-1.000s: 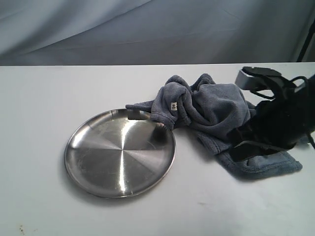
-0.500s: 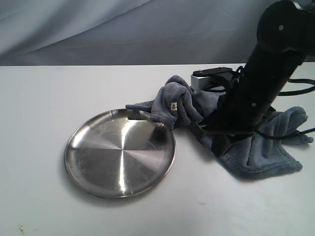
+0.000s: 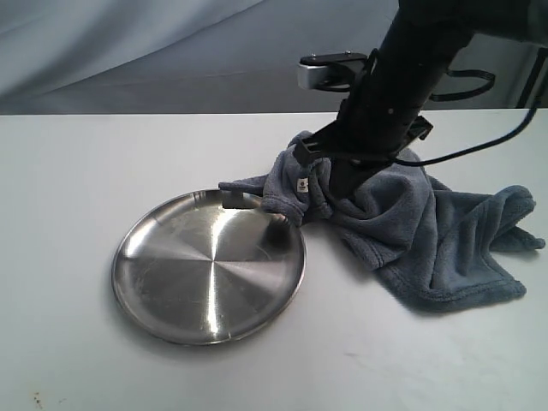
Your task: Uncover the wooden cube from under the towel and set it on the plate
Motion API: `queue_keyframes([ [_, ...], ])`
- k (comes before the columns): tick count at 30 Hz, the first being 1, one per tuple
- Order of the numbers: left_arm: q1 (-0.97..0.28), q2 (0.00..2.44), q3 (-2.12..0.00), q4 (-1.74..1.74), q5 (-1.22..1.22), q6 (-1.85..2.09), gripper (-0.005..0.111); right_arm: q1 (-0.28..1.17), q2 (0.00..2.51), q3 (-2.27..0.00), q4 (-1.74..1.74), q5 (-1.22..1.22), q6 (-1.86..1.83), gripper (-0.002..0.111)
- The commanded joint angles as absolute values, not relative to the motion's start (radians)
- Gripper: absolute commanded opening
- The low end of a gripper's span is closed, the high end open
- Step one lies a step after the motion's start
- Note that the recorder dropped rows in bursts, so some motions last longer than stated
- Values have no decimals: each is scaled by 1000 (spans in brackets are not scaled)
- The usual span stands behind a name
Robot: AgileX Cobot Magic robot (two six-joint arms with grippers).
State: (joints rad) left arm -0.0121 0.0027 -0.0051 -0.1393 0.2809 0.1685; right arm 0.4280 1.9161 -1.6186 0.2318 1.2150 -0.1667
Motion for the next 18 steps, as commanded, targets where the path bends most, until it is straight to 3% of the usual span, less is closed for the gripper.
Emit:
queue_keyframes([
  [1,-18,0,0,-136,267,161,0,431,1969,-1724,211,1221,-155,0],
  [18,-18,0,0,-136,267,161,0,424,2067,-1940,0,1221,-46,0],
])
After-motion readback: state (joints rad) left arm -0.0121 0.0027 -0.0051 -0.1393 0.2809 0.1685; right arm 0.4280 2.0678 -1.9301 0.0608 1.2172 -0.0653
